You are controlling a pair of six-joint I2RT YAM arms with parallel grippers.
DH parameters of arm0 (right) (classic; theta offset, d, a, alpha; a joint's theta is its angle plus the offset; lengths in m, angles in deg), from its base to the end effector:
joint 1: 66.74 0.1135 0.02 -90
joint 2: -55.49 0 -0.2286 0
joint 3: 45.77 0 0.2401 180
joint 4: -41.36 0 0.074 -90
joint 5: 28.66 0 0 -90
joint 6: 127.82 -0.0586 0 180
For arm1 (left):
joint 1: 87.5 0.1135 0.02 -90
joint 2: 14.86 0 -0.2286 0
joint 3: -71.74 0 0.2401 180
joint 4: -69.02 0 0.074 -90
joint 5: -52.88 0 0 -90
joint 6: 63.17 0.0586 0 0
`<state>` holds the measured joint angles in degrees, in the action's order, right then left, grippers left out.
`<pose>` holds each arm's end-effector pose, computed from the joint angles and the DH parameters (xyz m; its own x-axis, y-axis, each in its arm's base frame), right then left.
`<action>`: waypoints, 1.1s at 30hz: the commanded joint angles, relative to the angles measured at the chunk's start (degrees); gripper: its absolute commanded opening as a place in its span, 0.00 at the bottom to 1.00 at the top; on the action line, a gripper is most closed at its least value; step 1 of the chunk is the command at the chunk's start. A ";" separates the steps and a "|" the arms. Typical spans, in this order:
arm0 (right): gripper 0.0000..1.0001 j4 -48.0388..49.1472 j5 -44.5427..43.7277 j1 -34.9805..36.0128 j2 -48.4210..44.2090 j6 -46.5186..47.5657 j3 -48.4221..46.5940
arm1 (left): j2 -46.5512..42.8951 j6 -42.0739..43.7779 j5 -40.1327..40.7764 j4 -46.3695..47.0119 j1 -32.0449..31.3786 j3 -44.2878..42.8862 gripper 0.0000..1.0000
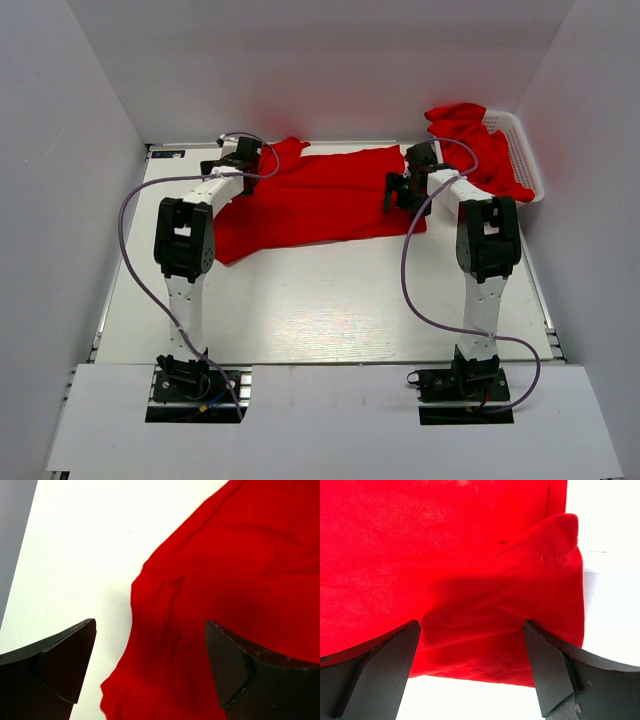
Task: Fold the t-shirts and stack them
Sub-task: Fold the flattened tshirt in 1/3 of the way
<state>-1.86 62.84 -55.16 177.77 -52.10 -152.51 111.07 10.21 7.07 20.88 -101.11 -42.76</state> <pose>0.4329 0.0903 0.1291 -0.8645 0.0746 -0.4971 -0.0008 0.9887 0.1496 0.4453 -0.0658 0.1510 -0.7531 -0.0287 -0.6572 -0.4068 0.8054 0.4310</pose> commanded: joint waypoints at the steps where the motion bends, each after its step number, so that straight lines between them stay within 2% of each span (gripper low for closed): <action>1: 0.90 -4.20 0.70 -0.85 -1.87 1.89 -1.07 | -6.74 -1.49 -0.85 -3.50 -0.02 -1.75 0.99; 4: 0.90 -3.59 1.05 -0.85 -3.53 2.06 -1.42 | -8.33 1.84 -8.12 -3.51 -0.02 -2.36 0.99; 5: 0.90 -3.24 0.96 -0.76 -4.84 2.07 -1.60 | -9.03 3.68 -15.20 -2.99 -0.02 -2.36 0.99; 6: 0.90 -3.07 1.05 -0.85 -4.86 2.24 -1.16 | -9.03 4.40 -18.57 -2.98 -0.02 -2.36 0.99; 7: 0.90 -3.15 1.31 -0.68 -5.12 2.42 -1.16 | -9.82 4.41 -25.13 -3.59 -0.02 -0.89 0.99; 11: 0.90 -0.52 1.93 -0.59 -6.52 2.77 0.25 | -13.68 5.02 -38.28 3.31 -0.02 7.55 0.99; 17: 0.90 1.68 3.16 -0.50 -5.91 3.04 1.30 | -14.84 1.77 -43.03 5.01 -0.02 16.61 0.99; 25: 0.90 5.10 4.13 -0.50 -4.15 0.84 7.18 | -16.07 -2.35 -44.35 9.24 -0.02 30.58 0.99; 29: 0.90 7.92 4.13 -0.59 -7.22 -2.14 13.94 | -18.60 -4.46 -46.11 10.46 -0.02 35.77 0.99; 33: 0.90 8.28 2.12 -0.85 -11.88 -5.49 27.02 | -23.34 -7.89 -47.88 9.68 -0.02 42.96 0.99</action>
<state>11.12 65.94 -55.60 167.06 -53.48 -133.82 89.58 7.02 -36.19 37.29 -101.11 -6.06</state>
